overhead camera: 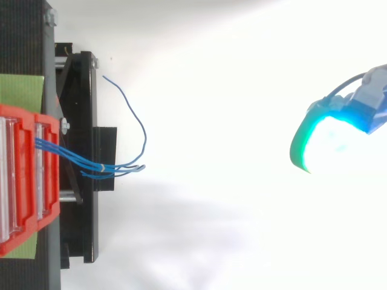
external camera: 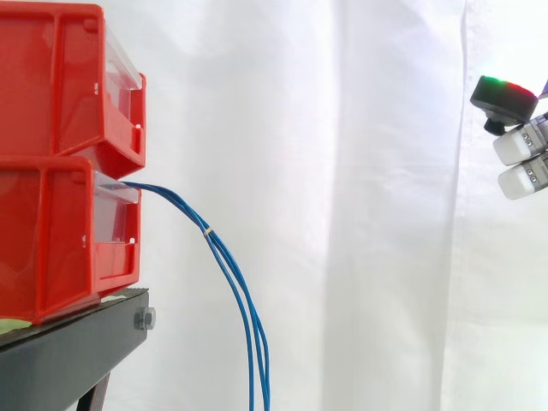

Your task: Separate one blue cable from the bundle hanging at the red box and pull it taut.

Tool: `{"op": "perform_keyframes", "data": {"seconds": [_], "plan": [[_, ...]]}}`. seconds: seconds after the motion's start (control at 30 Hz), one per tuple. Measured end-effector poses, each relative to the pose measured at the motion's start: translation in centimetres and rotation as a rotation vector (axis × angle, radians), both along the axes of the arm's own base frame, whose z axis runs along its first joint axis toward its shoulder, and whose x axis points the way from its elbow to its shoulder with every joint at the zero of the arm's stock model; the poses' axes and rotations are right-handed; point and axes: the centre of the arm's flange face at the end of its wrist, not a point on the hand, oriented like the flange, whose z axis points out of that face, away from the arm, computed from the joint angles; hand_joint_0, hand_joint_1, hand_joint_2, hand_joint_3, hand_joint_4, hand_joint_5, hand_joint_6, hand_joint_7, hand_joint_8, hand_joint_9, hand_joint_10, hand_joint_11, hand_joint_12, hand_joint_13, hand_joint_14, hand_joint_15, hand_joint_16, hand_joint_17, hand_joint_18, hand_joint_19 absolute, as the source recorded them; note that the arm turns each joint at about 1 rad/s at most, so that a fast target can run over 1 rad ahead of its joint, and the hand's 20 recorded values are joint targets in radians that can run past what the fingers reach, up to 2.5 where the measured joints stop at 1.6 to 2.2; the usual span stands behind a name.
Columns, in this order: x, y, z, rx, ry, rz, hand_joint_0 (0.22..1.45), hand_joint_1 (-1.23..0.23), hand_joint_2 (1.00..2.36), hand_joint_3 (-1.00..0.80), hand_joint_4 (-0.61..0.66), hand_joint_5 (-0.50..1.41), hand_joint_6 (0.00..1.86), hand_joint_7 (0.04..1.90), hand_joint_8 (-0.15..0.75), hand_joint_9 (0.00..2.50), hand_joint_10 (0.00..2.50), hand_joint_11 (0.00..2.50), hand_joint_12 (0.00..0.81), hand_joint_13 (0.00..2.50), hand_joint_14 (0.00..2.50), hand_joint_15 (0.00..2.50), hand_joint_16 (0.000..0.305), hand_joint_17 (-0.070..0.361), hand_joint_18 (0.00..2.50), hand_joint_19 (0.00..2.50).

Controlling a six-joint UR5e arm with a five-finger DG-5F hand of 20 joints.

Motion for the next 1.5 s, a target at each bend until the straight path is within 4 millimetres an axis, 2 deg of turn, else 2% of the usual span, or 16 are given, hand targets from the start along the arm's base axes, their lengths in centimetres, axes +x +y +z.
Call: {"op": "perform_keyframes", "data": {"seconds": [0.8, 1.3, 1.5], "plan": [[0.1, 0.3, -0.2, -0.016, 0.007, 0.007, 0.56, -0.49, 1.0, -0.5, 0.21, -0.21, 0.5, 0.8, 0.225, 0.48, 0.01, 0.19, 0.324, 0.38, 0.0, 0.12, 0.046, 0.103, 0.45, 0.48], [2.6, 0.8, -4.1, -0.076, 0.004, -0.038, 0.55, -0.49, 1.0, -0.5, 0.21, -0.21, 0.5, 0.8, 0.227, 0.47, 0.01, 0.18, 0.322, 0.37, 0.0, 0.12, 0.046, 0.103, 0.44, 0.46], [4.1, 1.0, -6.8, -0.082, 0.0, -0.048, 0.55, -0.49, 1.0, -0.5, 0.21, -0.21, 0.5, 0.8, 0.227, 0.47, 0.01, 0.18, 0.322, 0.36, 0.01, 0.11, 0.045, 0.102, 0.44, 0.46]]}}
